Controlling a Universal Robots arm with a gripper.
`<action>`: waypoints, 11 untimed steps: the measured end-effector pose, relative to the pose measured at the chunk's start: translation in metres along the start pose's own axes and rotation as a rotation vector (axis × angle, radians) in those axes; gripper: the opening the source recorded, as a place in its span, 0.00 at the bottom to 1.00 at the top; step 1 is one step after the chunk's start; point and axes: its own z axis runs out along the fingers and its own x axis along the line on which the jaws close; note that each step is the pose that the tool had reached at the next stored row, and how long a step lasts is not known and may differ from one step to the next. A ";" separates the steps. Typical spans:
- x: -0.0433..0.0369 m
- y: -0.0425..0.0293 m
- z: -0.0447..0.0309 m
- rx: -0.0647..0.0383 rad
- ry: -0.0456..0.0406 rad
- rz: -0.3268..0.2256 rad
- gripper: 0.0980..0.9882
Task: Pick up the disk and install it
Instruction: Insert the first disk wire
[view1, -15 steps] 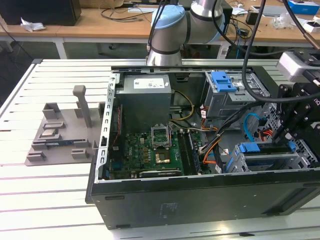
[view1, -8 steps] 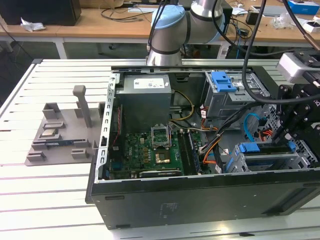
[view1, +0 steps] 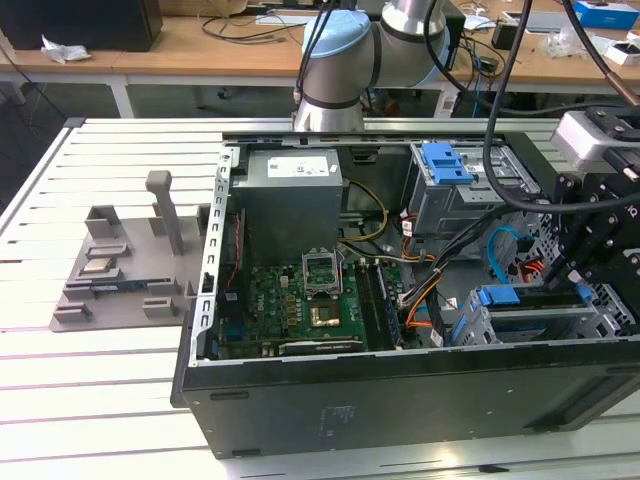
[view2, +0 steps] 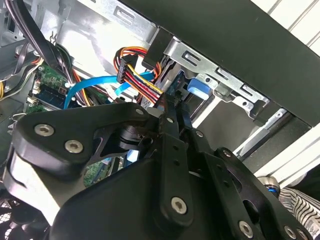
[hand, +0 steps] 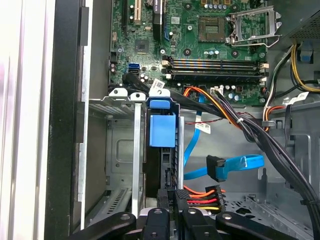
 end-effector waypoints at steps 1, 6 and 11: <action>0.0000 0.0000 0.0000 0.000 -0.0001 0.000 0.07; 0.0000 0.0001 -0.0008 0.000 -0.0001 0.000 0.16; -0.0038 0.0015 -0.0227 0.000 -0.0002 0.000 0.15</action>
